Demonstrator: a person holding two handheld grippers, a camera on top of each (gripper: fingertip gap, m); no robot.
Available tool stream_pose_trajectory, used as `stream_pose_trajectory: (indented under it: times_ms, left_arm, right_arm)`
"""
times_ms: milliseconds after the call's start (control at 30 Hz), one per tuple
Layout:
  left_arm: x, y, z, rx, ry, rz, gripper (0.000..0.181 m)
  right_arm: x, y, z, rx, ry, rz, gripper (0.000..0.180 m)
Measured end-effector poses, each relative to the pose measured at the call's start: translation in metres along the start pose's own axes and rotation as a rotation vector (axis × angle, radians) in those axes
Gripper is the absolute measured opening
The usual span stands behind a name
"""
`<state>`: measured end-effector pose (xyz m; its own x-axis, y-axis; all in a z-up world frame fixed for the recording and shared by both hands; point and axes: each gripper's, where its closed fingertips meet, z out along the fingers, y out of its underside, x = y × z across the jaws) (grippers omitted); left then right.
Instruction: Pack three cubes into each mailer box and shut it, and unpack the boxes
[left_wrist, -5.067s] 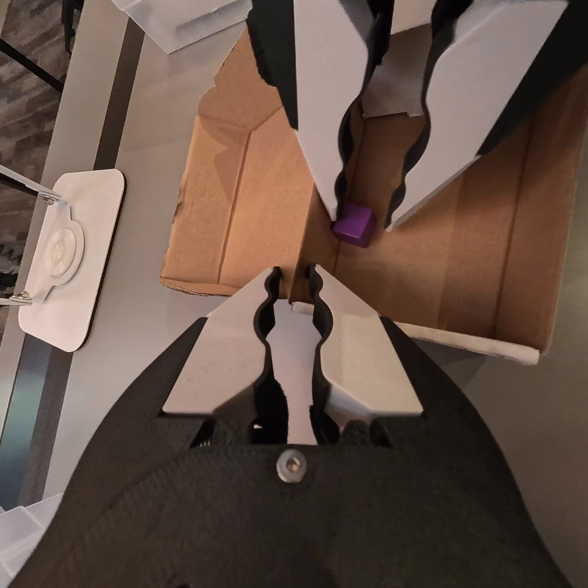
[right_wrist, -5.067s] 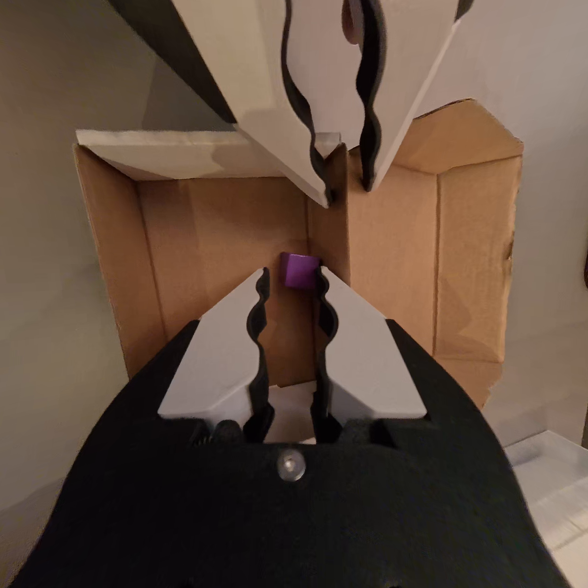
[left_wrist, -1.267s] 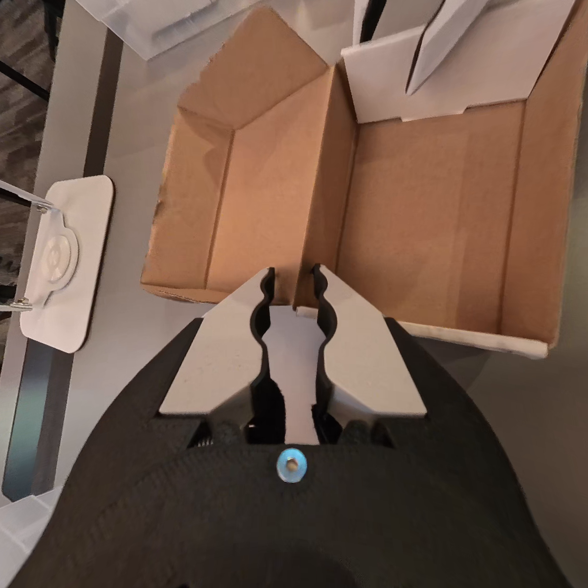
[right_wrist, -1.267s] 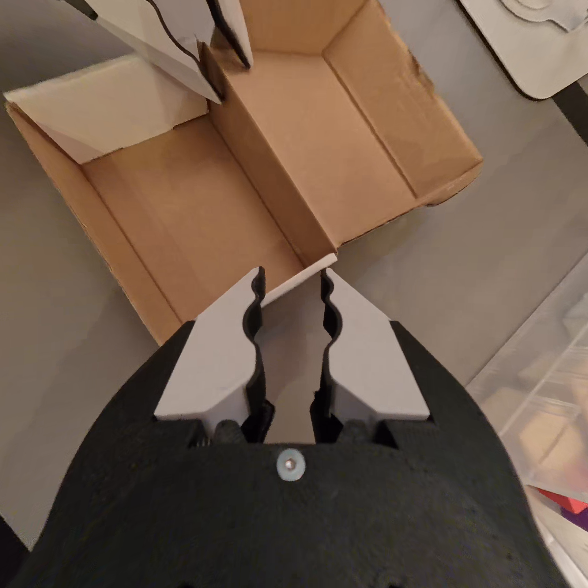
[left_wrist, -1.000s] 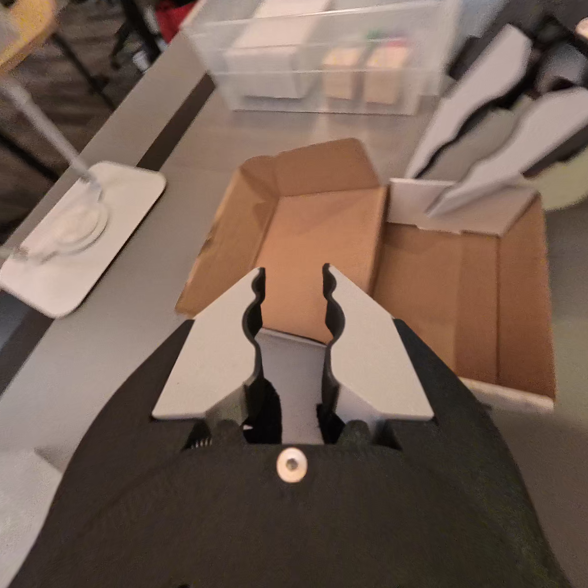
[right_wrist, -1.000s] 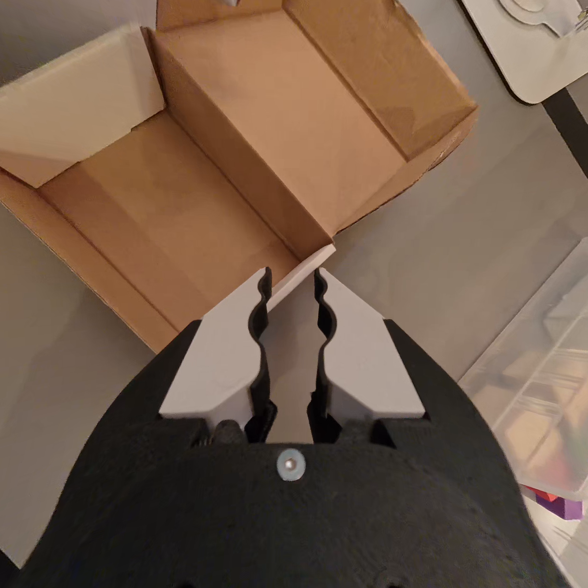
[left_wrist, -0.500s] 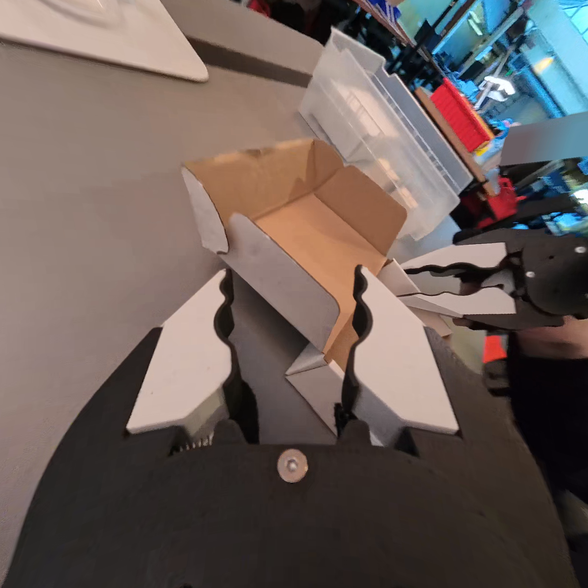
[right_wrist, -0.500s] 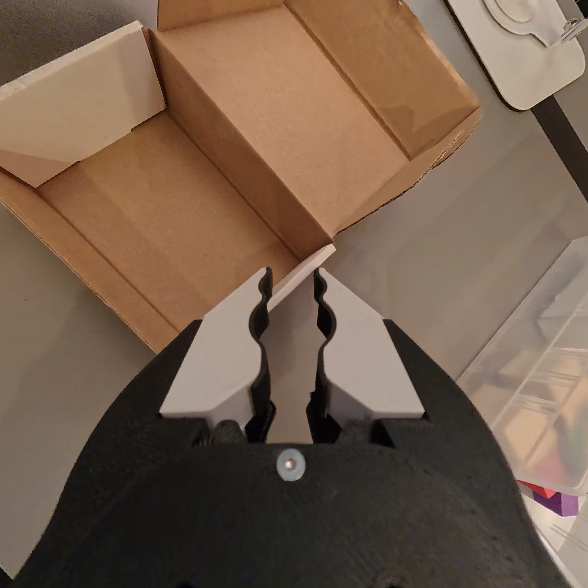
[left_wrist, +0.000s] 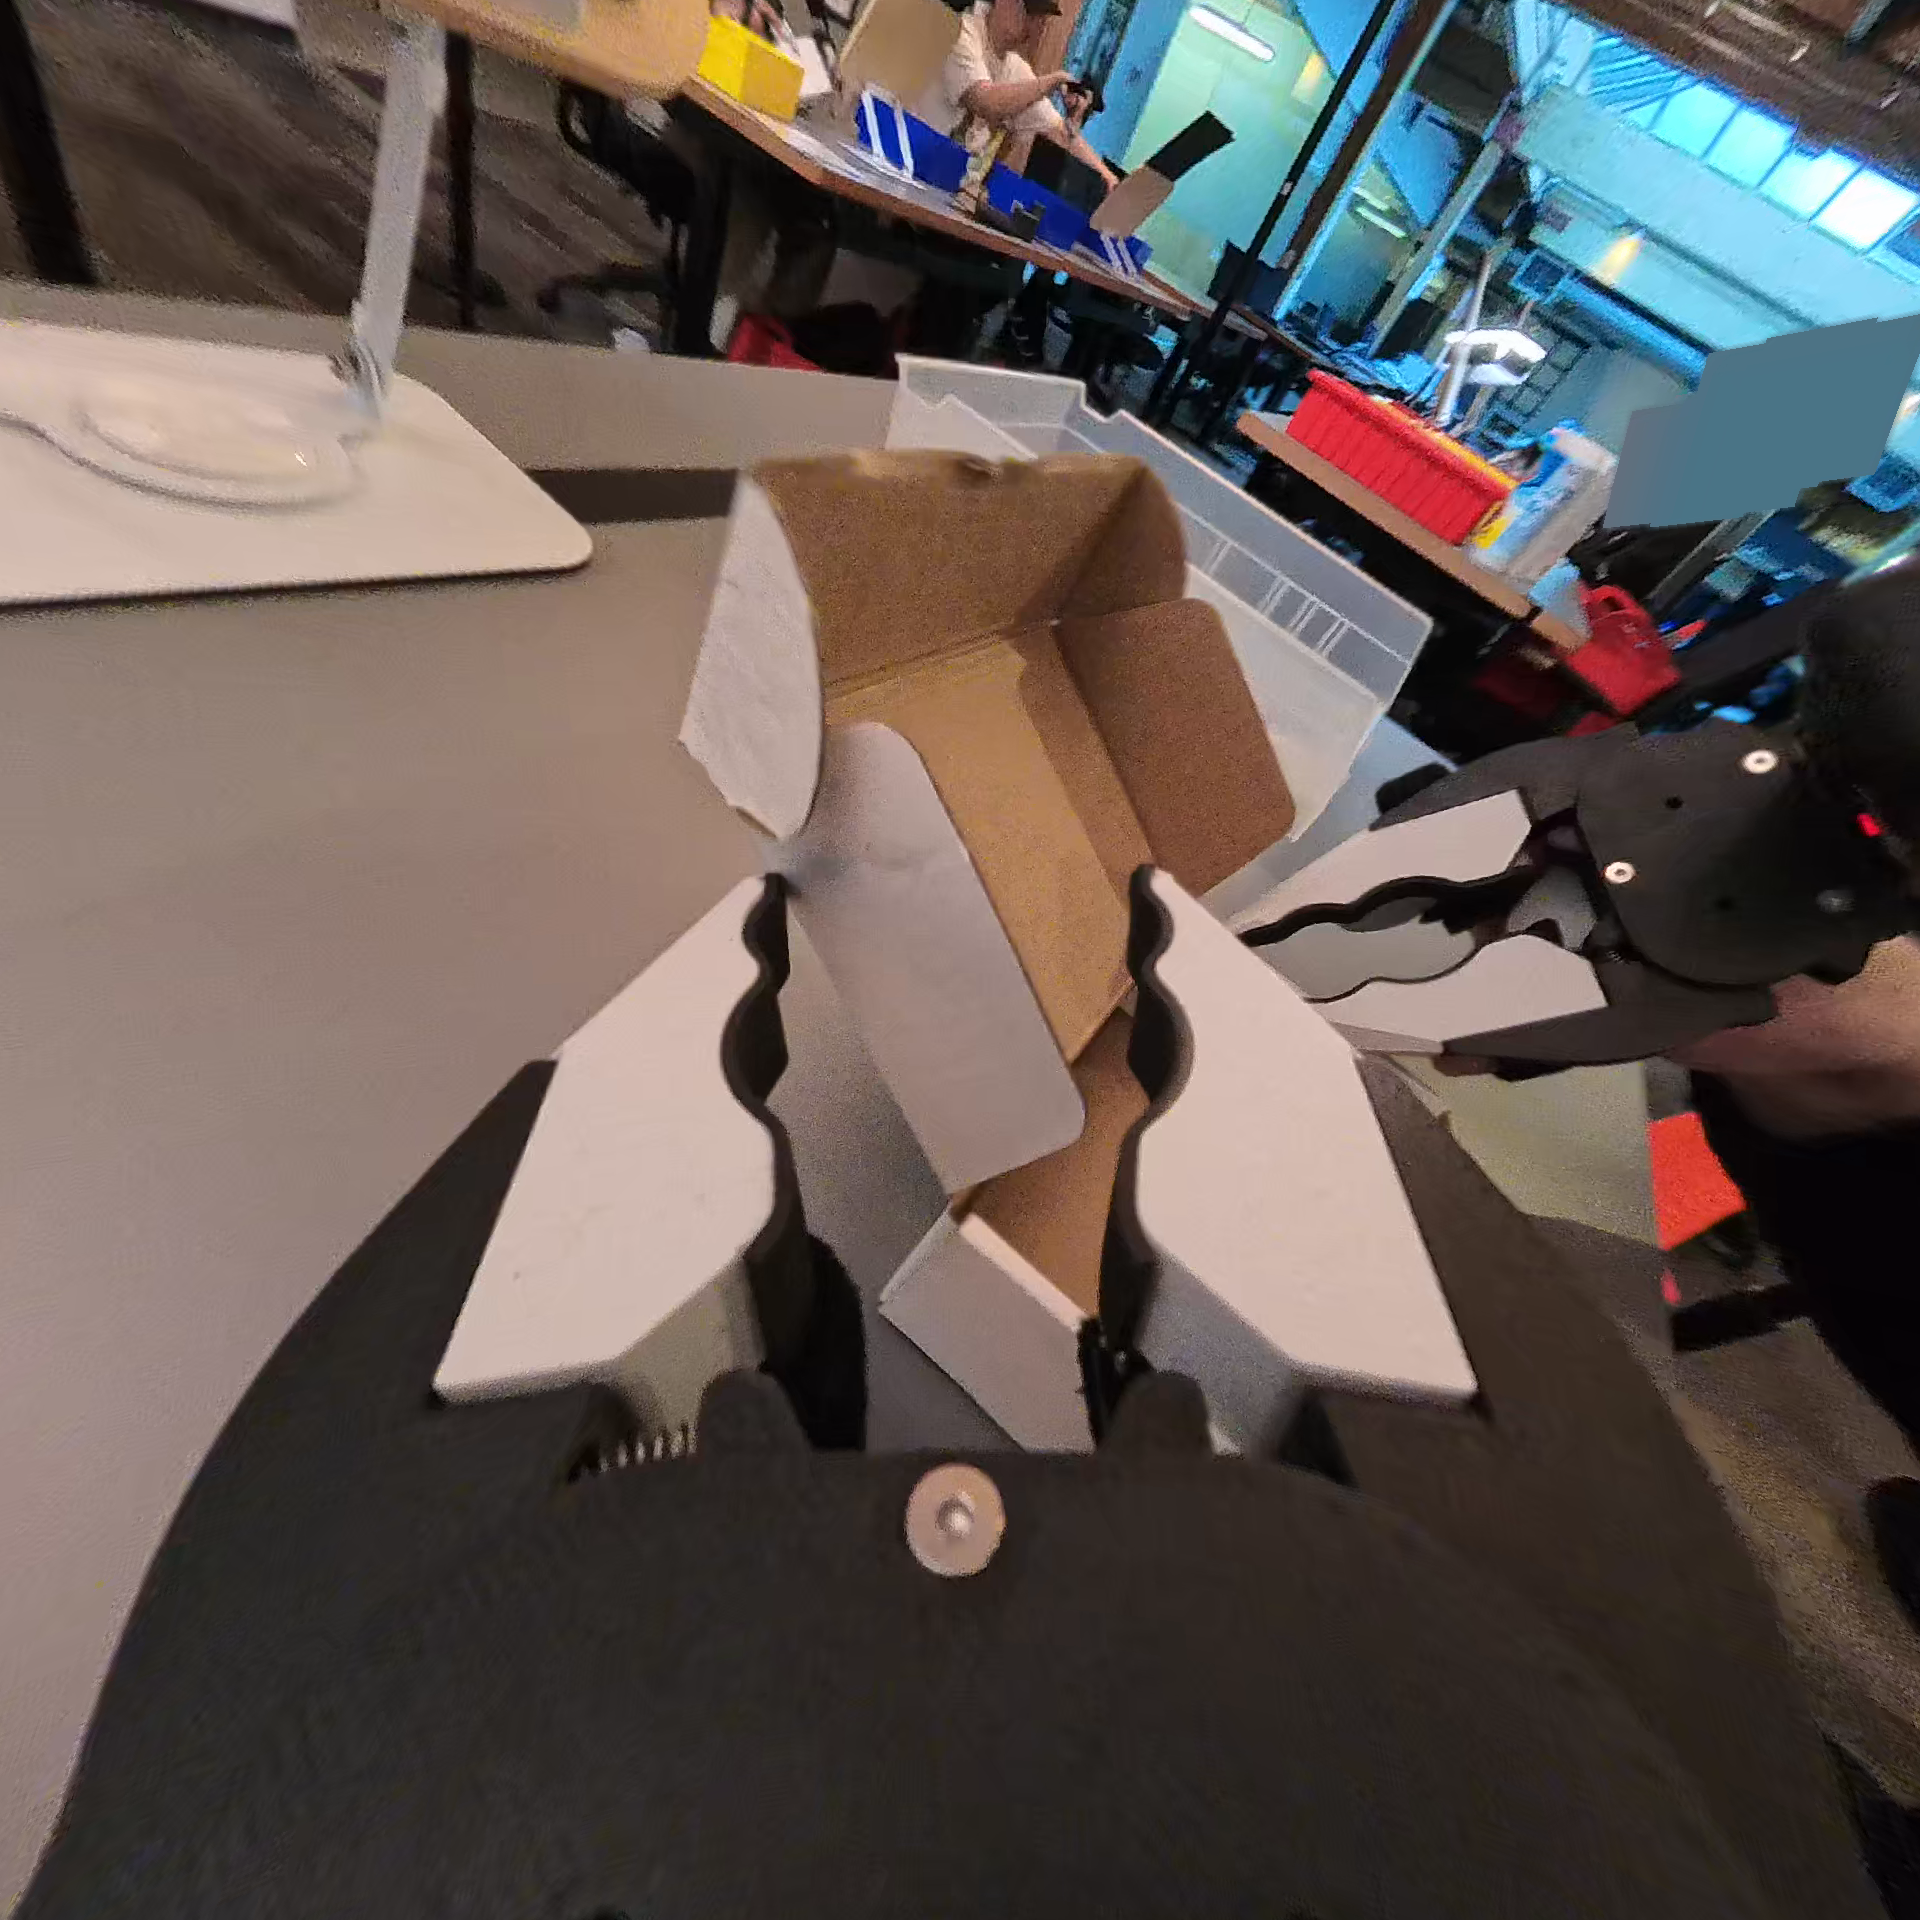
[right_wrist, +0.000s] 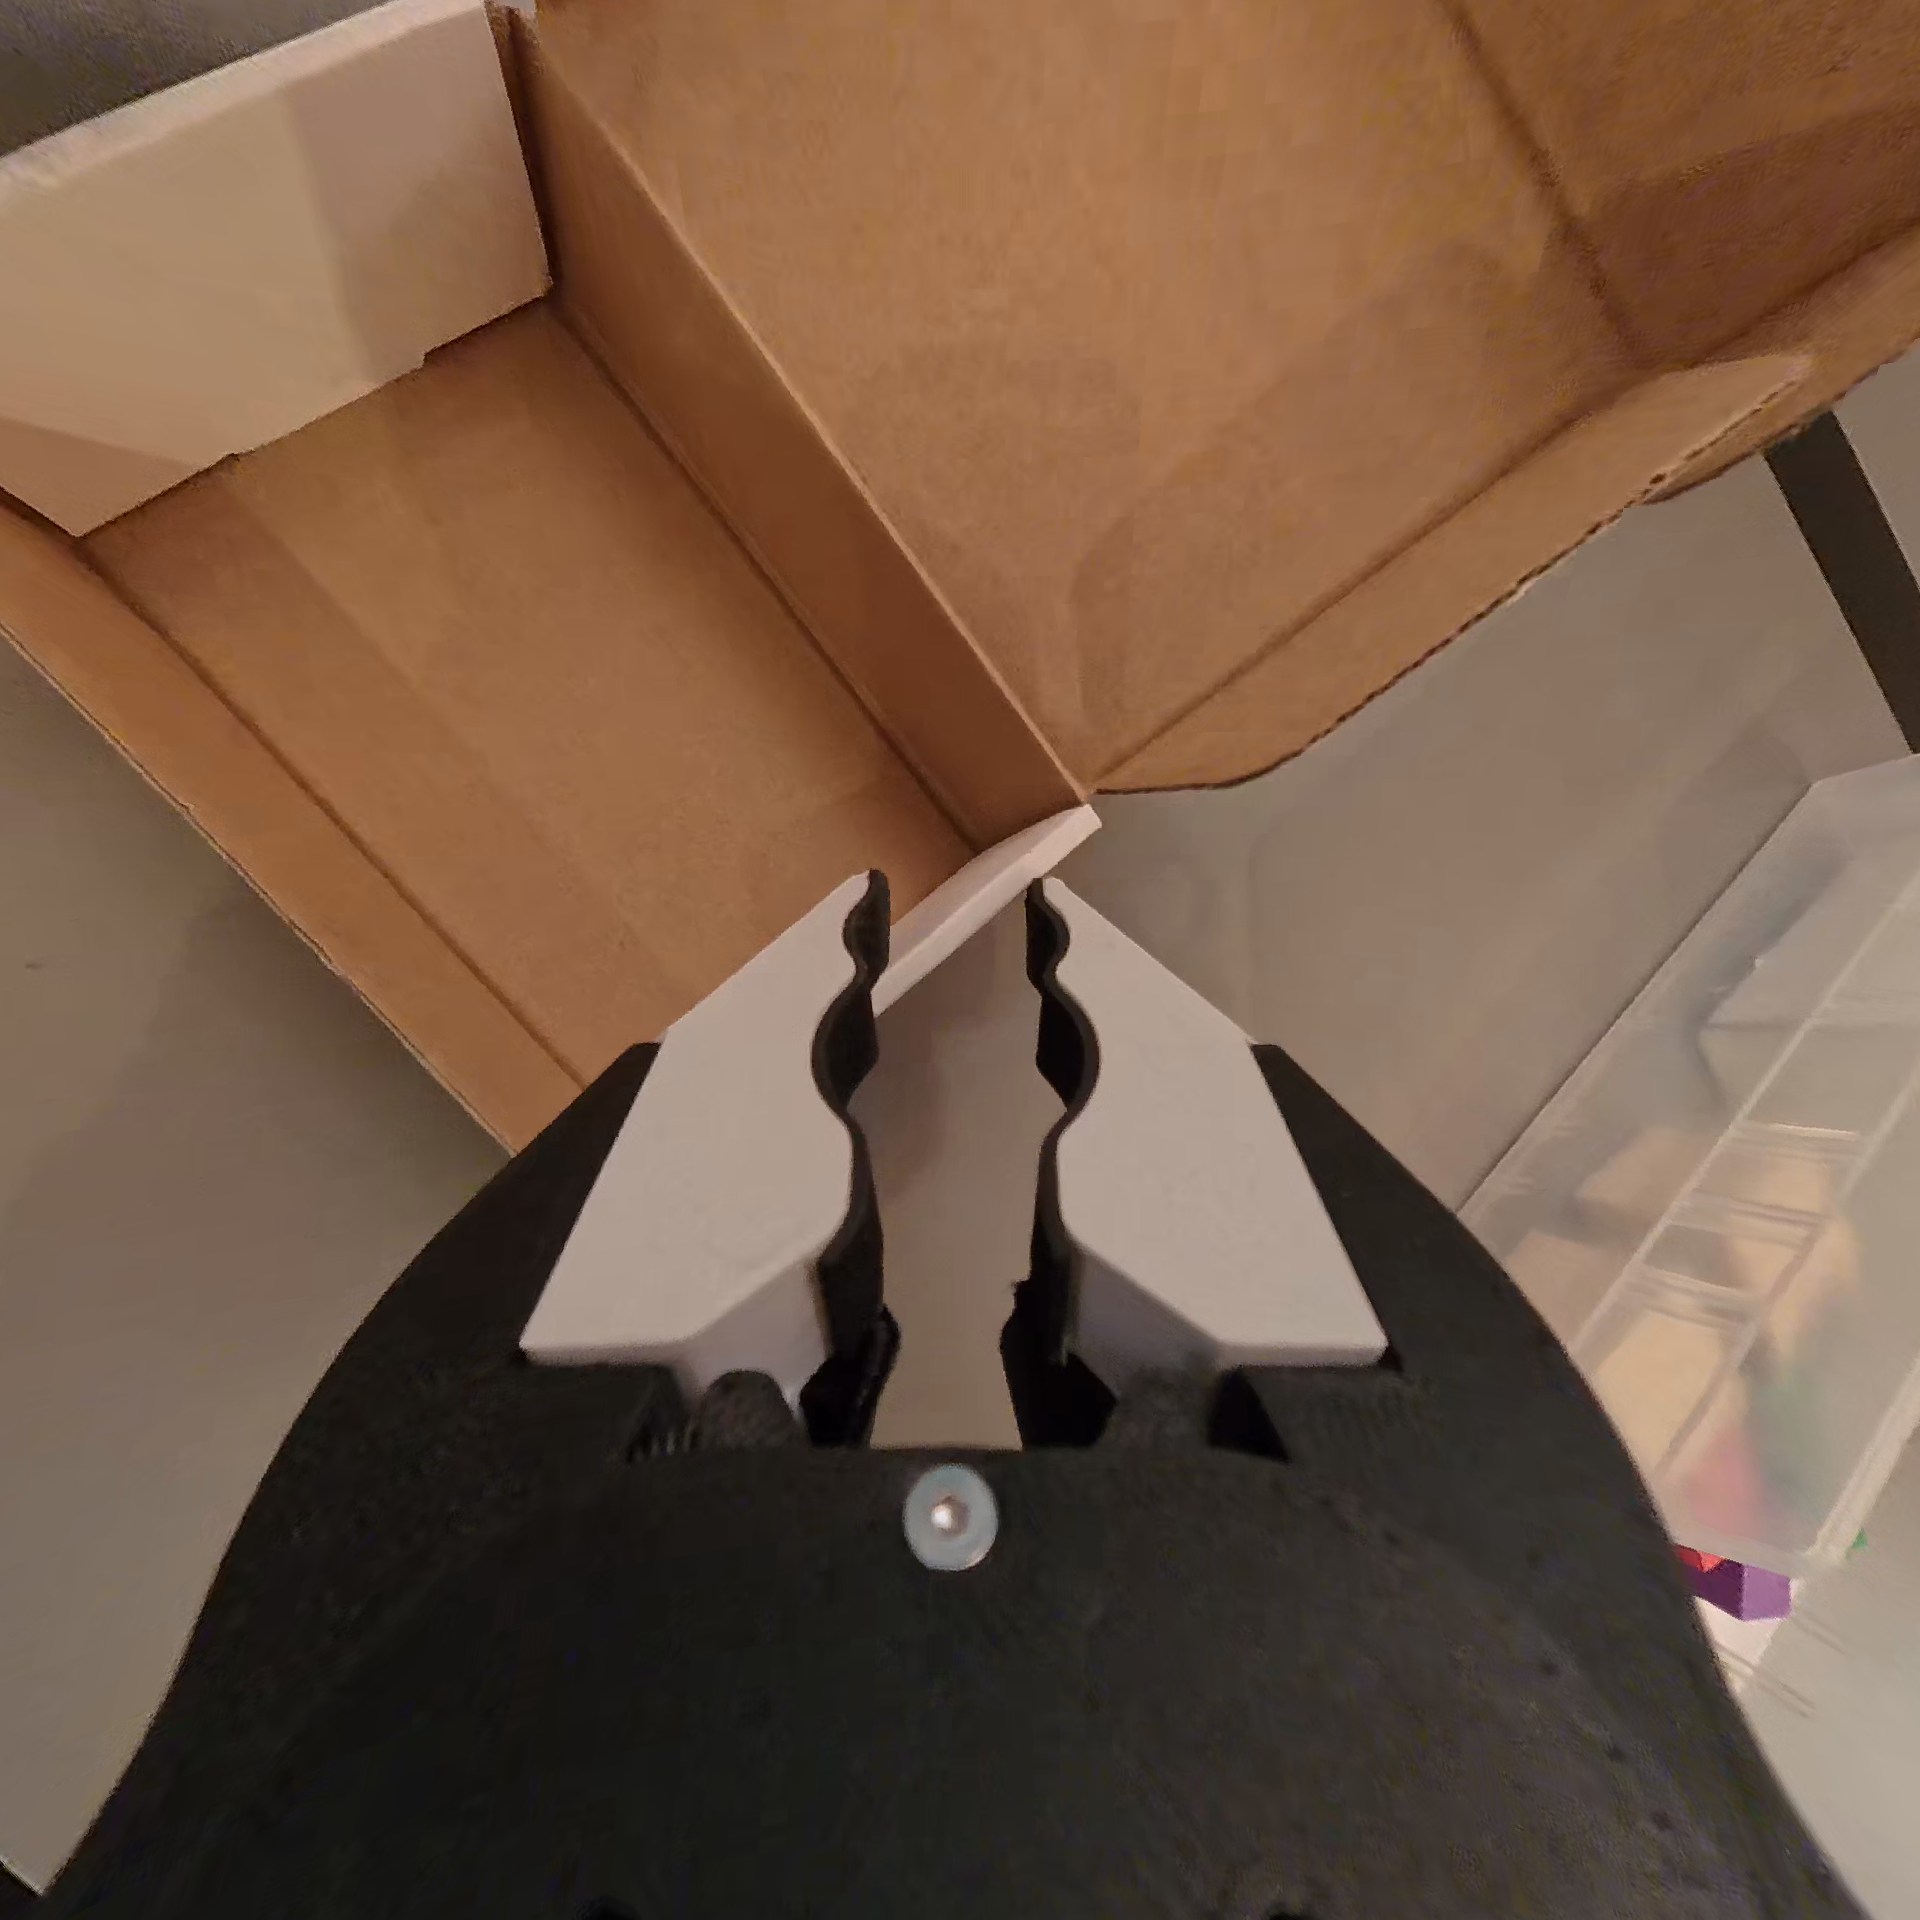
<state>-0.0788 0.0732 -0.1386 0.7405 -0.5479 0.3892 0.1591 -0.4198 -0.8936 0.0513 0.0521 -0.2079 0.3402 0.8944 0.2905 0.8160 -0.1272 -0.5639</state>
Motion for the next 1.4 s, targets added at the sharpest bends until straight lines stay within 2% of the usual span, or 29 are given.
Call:
stream_pose_trajectory:
  times_ms: [233,433,567,733,967,1033,1133,1400]
  left_arm:
    - [0.012,0.005,-0.007,0.031,-0.219,0.237,0.062]
    - [0.034,0.006,-0.019,0.085,-0.295,0.428,0.057]
    - [0.043,0.016,-0.026,0.103,-0.304,0.447,0.055]
    - [0.042,0.03,-0.019,0.051,-0.341,0.515,0.06]
    - [0.041,0.041,-0.012,-0.005,-0.33,0.515,0.061]
    - [0.042,0.04,-0.013,-0.008,-0.335,0.528,0.06]
    - [0.048,0.043,-0.011,-0.015,-0.304,0.538,0.06]
    - [0.055,0.051,-0.018,-0.057,-0.259,0.583,0.057]
  right_arm:
    - [-0.001,-0.001,0.0,0.011,0.015,0.001,0.023]
    - [0.0,-0.001,-0.001,0.029,0.033,0.02,0.023]
    - [0.0,-0.001,-0.002,0.047,0.042,0.021,0.022]
    - [0.002,-0.001,-0.004,0.075,0.051,0.01,0.026]
    - [-0.006,0.004,-0.026,0.103,-0.015,-0.022,0.051]
    - [-0.004,0.0,-0.037,0.15,-0.051,-0.017,0.049]
    - [-0.01,-0.009,-0.048,0.222,-0.15,0.004,0.03]
    - [-0.02,-0.004,-0.044,0.204,-0.141,-0.043,0.034]
